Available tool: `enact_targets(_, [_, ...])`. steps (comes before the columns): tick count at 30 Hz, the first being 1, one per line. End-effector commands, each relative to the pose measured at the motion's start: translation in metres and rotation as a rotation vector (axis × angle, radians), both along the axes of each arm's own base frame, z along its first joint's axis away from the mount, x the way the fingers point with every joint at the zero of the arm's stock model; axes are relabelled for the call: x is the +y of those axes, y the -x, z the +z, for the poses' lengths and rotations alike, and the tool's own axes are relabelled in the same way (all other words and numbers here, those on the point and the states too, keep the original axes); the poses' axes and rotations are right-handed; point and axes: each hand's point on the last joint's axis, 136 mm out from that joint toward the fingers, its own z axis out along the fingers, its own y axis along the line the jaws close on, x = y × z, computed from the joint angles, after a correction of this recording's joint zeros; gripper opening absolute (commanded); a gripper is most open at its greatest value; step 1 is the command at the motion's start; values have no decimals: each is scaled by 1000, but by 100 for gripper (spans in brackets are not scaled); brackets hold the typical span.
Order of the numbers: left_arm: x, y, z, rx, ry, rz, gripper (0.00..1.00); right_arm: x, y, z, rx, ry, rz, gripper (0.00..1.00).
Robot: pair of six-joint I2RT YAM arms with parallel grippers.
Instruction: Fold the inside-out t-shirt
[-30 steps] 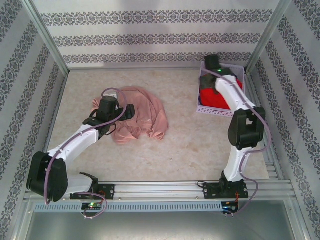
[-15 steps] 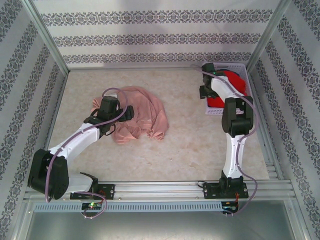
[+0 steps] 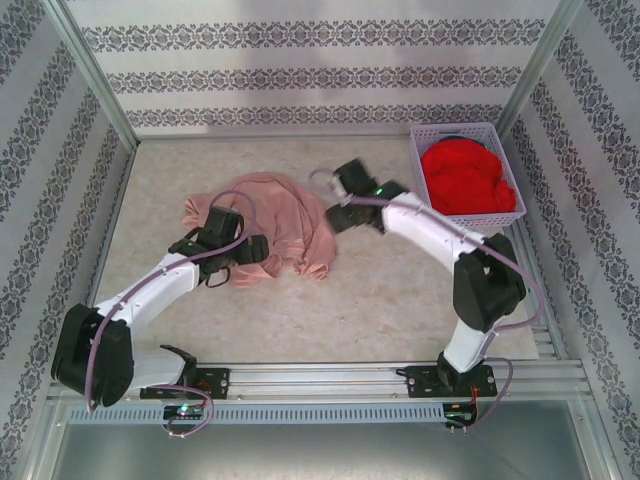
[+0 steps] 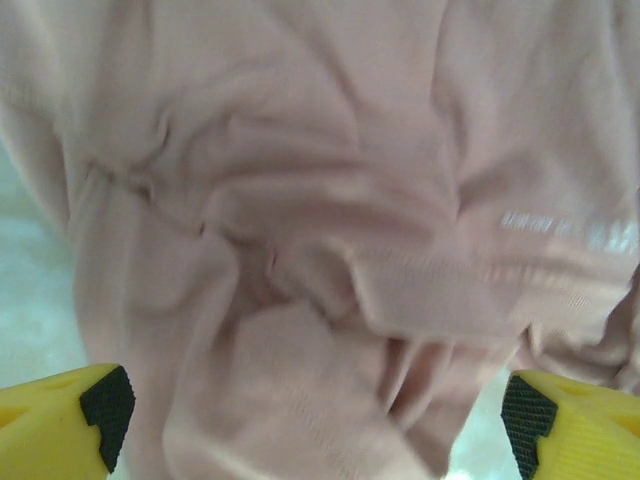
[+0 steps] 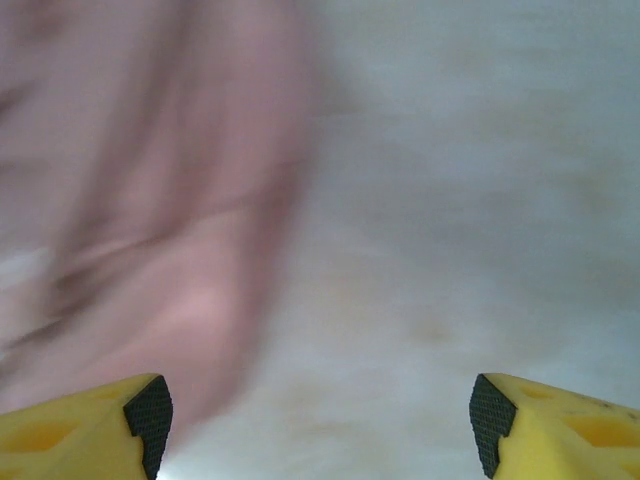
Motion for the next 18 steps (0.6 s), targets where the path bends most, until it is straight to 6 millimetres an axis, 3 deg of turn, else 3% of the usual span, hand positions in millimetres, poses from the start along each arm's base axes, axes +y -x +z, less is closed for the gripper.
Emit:
enact_targets(1, [7,31,-13,106,-10,12,95,50,56,-28,142,-100,136,78])
enact_targets(4, [1,34,-20,141,-1,-12,93,79,70,-41,156,-143,176,75])
enact_targets(7, [-4,24,-31,129,1,-24,87,79,63,-61,164,-114,142,72])
enact_targets(10, [-14,3,-41,112,12,-46,71,73,47,-77,128,-39,113,66])
enact_targets(13, [-24,-14,-49,119,22,-63,49,67,37,-85,116,5,106,51])
enact_targets(15, [-23,-22,-50,105,7,-52,36,59,33,-88,124,14,87,33])
enact_targets(18, [-16,-33,-27,4,-9,-19,15,52,28,-66,115,-58,75,8])
